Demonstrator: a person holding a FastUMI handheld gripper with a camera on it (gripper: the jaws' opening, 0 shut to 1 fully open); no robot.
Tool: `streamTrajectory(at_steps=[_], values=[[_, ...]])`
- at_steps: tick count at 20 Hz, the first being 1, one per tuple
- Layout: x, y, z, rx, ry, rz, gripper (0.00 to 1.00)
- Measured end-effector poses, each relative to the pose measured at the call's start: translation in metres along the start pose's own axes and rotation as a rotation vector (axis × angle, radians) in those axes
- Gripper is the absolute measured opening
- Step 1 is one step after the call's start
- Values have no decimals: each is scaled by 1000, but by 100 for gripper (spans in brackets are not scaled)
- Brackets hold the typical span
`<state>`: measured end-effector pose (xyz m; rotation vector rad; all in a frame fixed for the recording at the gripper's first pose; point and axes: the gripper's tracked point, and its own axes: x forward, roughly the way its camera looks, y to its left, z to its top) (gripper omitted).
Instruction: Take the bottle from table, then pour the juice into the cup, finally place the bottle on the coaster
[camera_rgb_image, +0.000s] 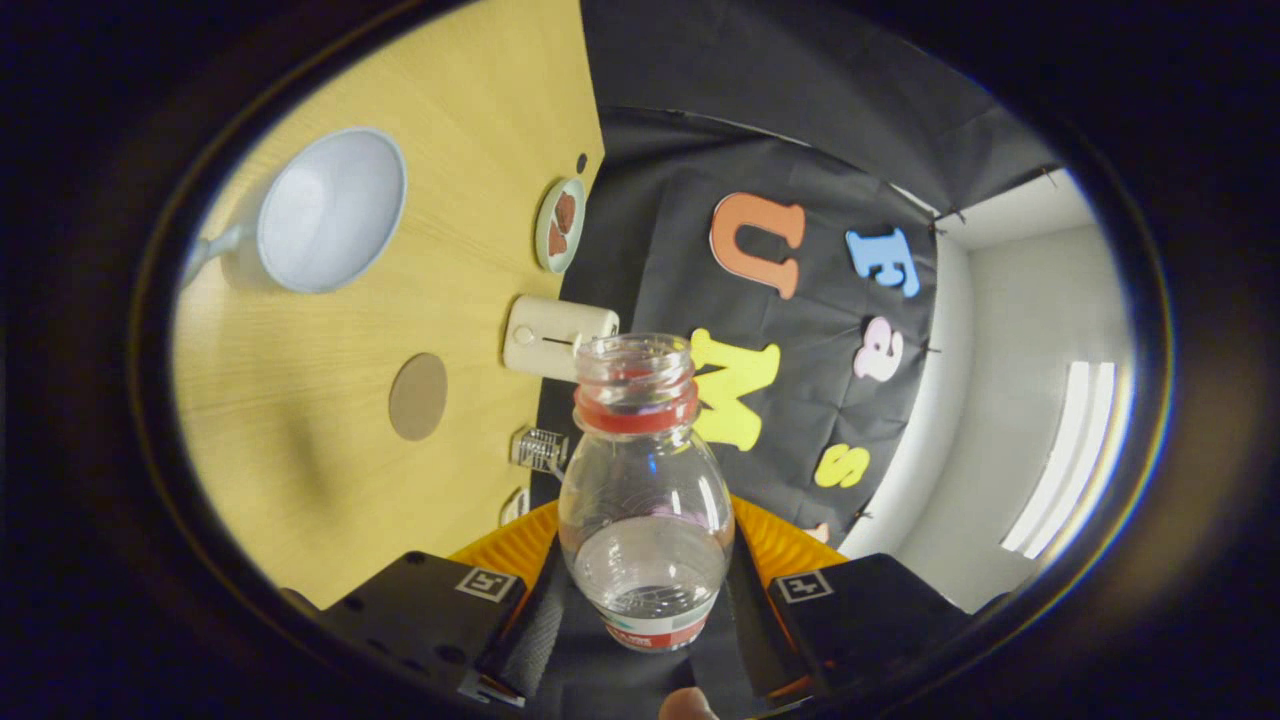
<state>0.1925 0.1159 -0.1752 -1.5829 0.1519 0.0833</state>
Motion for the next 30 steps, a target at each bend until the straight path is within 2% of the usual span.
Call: streamTrajectory(at_steps=[5, 9, 15, 21, 26, 30], values=[[-4, 15, -32, 433, 33, 170, 80], [-6, 28, -59, 731, 28, 294, 79], [12, 12, -102, 1144, -28, 361, 80], [36, -13, -110, 1386, -132, 368, 79], [76, -30, -74, 1473, -218, 394, 79], [116, -16, -42, 1520, -213, 447, 79]])
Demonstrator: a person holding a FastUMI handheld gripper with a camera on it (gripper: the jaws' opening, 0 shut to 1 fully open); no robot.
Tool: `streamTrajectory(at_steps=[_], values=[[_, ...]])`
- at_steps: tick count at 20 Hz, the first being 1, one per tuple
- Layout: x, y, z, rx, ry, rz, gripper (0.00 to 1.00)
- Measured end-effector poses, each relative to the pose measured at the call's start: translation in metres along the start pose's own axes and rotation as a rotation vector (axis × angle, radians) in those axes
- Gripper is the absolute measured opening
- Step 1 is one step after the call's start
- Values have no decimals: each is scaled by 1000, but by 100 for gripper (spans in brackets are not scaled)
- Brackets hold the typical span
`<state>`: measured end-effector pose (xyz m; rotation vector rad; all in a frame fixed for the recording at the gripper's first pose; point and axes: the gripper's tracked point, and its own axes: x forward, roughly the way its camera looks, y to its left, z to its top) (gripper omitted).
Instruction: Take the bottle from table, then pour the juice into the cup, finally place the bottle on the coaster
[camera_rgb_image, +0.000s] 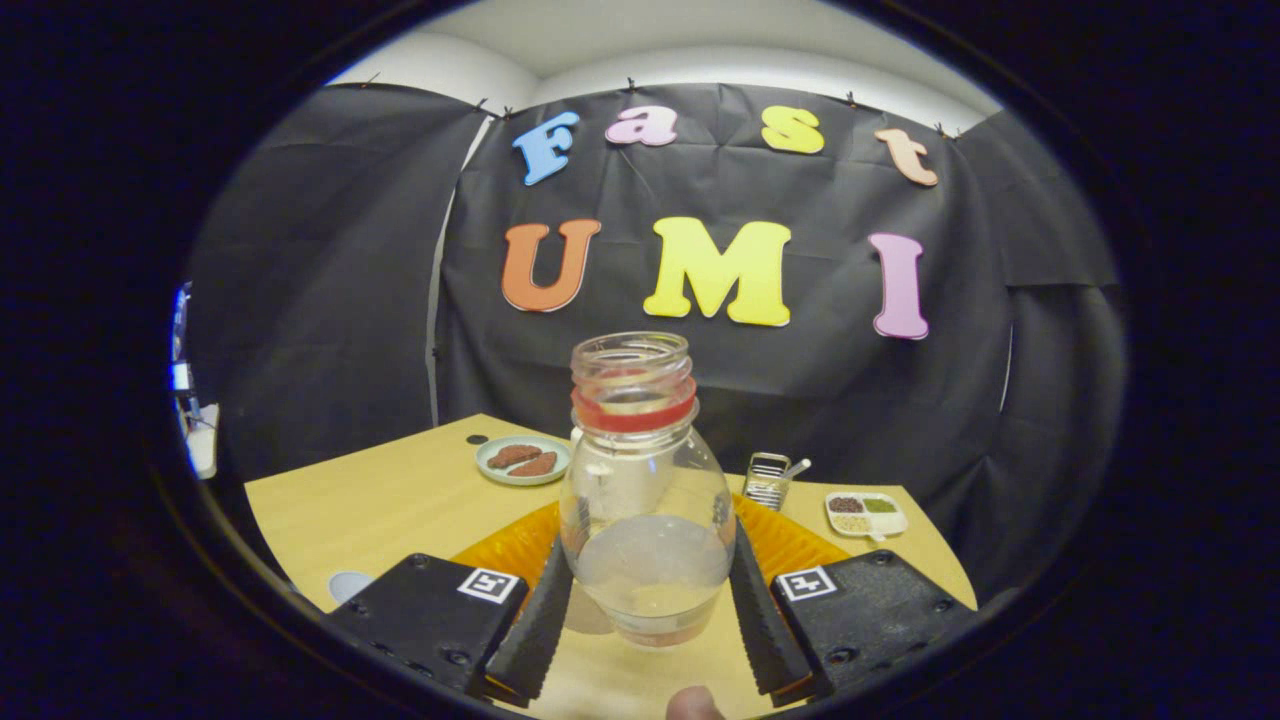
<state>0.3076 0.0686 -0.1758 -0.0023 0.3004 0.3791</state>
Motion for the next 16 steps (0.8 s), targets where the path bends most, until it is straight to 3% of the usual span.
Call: streamTrajectory(at_steps=[7, 16], values=[[71, 33, -51, 38, 90, 48, 79], [96, 53, -85, 53, 125, 55, 79]])
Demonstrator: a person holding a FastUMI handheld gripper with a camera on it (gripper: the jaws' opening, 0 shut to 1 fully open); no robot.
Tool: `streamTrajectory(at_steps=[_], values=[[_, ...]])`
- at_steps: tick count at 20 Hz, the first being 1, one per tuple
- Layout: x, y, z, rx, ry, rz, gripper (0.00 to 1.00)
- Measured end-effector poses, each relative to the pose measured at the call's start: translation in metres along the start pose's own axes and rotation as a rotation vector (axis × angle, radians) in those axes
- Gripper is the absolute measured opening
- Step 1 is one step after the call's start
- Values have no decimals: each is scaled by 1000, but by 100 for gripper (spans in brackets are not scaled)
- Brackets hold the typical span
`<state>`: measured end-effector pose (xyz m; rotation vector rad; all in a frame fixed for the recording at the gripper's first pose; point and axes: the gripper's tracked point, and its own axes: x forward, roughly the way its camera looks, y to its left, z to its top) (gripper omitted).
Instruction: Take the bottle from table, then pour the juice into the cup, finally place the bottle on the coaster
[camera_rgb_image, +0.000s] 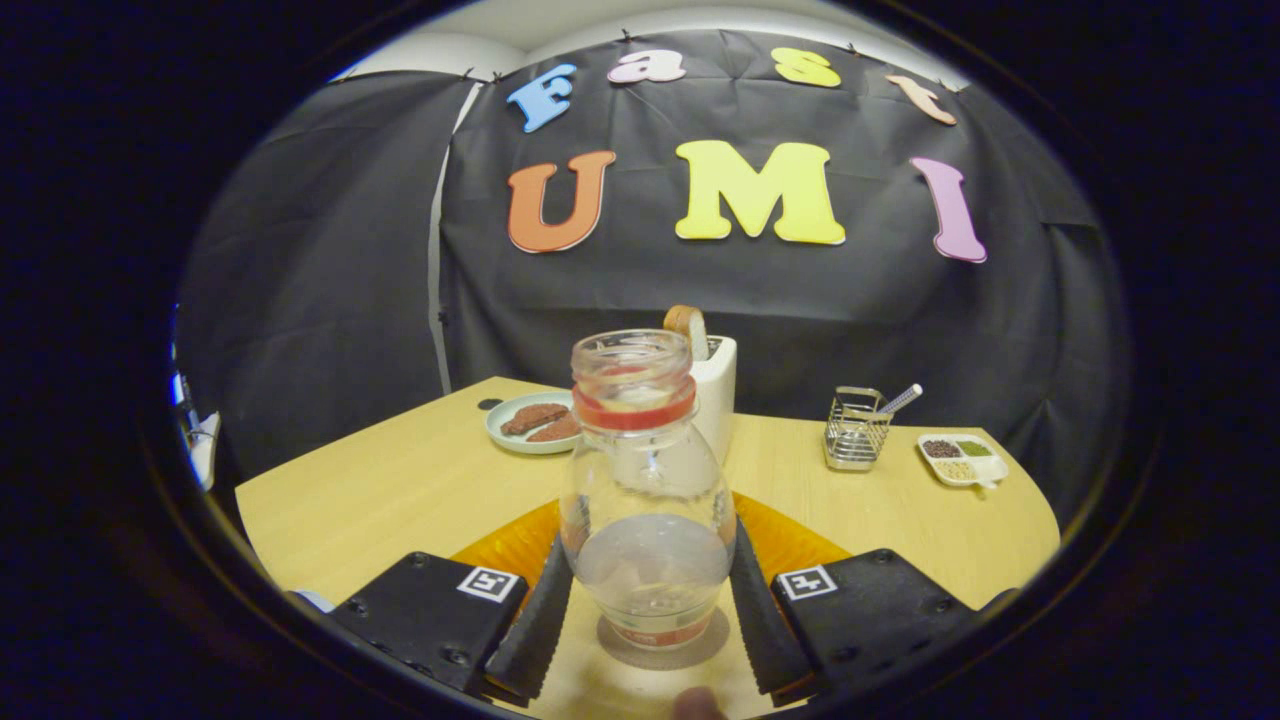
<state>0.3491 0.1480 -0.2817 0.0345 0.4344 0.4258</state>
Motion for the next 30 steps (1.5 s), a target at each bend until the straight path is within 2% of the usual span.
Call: streamTrajectory(at_steps=[4, 10, 11, 16, 22, 26, 30], values=[[4, -3, -6, 1, -3, -13, 81], [-4, -5, -6, 18, 14, -23, 96], [-7, -6, -2, 18, 6, -26, 98], [-38, -11, 35, 31, -47, -41, 99], [-115, -3, 87, 1, -132, -57, 99], [-189, -6, 114, -22, -227, -149, 99], [-254, -4, 122, -49, -249, -211, 99]])
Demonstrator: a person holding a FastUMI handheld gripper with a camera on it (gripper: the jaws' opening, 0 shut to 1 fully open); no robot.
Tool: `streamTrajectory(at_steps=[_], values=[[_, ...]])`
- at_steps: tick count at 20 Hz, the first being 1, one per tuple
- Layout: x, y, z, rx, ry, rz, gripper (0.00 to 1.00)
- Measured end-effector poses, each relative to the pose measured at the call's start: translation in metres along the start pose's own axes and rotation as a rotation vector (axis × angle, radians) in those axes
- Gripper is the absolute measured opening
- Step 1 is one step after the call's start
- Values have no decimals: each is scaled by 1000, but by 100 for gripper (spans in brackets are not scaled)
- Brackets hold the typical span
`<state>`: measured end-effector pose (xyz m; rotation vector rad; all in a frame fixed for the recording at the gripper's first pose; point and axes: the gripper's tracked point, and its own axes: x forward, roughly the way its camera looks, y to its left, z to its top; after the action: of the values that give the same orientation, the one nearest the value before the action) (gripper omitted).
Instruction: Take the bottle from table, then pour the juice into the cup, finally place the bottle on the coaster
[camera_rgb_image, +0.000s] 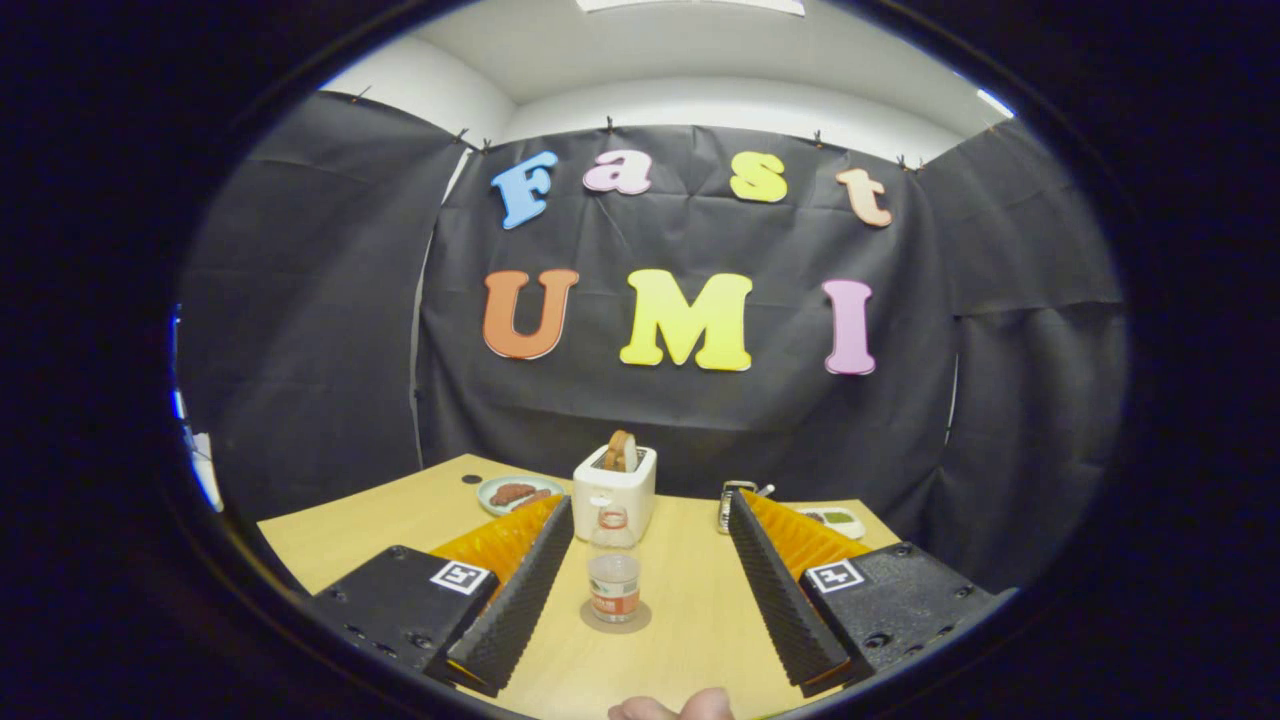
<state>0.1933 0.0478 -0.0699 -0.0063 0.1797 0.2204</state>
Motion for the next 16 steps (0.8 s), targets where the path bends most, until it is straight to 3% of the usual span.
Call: streamTrajectory(at_steps=[8, 13, 16], values=[[-95, 13, -12, -17, -39, -81, 99], [-130, 38, -24, -63, -91, -123, 99], [-137, 60, -29, -65, -120, -99, 99]])
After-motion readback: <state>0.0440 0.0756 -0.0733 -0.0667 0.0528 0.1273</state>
